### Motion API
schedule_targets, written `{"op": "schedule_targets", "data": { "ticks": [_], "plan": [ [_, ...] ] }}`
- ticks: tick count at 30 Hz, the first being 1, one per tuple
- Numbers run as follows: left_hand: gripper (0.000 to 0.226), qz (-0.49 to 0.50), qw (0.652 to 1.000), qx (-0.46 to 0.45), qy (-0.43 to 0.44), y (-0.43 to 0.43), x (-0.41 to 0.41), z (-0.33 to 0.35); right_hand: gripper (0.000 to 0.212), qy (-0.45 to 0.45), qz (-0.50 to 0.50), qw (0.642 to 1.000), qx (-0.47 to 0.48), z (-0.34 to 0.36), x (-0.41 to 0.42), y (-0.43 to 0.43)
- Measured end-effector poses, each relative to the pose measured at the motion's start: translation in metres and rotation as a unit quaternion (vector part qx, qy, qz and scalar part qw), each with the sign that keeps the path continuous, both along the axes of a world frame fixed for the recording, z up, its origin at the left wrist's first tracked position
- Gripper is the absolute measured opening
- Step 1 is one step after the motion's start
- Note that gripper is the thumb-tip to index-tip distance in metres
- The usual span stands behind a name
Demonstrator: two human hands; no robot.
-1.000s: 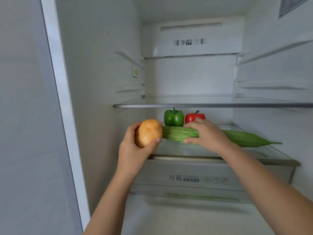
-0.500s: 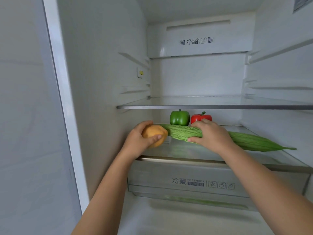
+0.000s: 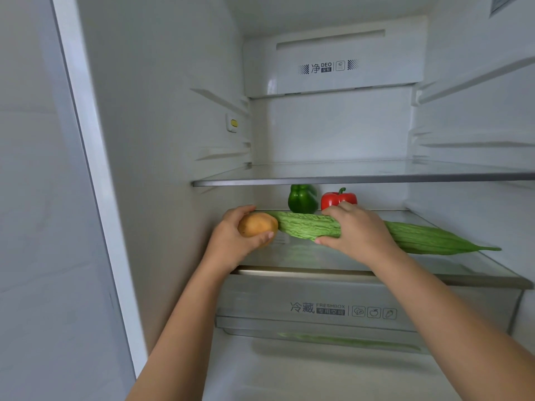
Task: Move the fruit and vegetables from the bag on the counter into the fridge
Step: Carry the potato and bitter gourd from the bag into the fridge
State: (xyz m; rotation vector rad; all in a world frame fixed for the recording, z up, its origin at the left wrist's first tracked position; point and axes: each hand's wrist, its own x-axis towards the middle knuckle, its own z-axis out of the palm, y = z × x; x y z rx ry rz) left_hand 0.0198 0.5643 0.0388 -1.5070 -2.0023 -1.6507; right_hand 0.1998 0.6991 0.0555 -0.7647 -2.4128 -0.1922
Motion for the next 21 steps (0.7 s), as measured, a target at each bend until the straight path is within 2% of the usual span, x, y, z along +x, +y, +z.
{"op": "schedule_targets", "data": {
  "ticks": [8,13,21],
  "plan": [
    [0.056,0.021,0.997,0.036,0.062,-0.003,0.004,-0.002,0.059,0.012,0.000,1.000,0.011,-0.001,0.001,-0.004],
    [0.054,0.032,0.994,0.026,0.101,-0.005,0.005,-0.003,0.059,0.014,-0.003,1.000,0.013,-0.001,0.002,-0.005],
    [0.050,0.140,0.963,0.013,0.229,-0.017,0.022,-0.009,0.053,0.067,-0.008,0.997,0.027,-0.001,0.008,-0.010]
  ]
}}
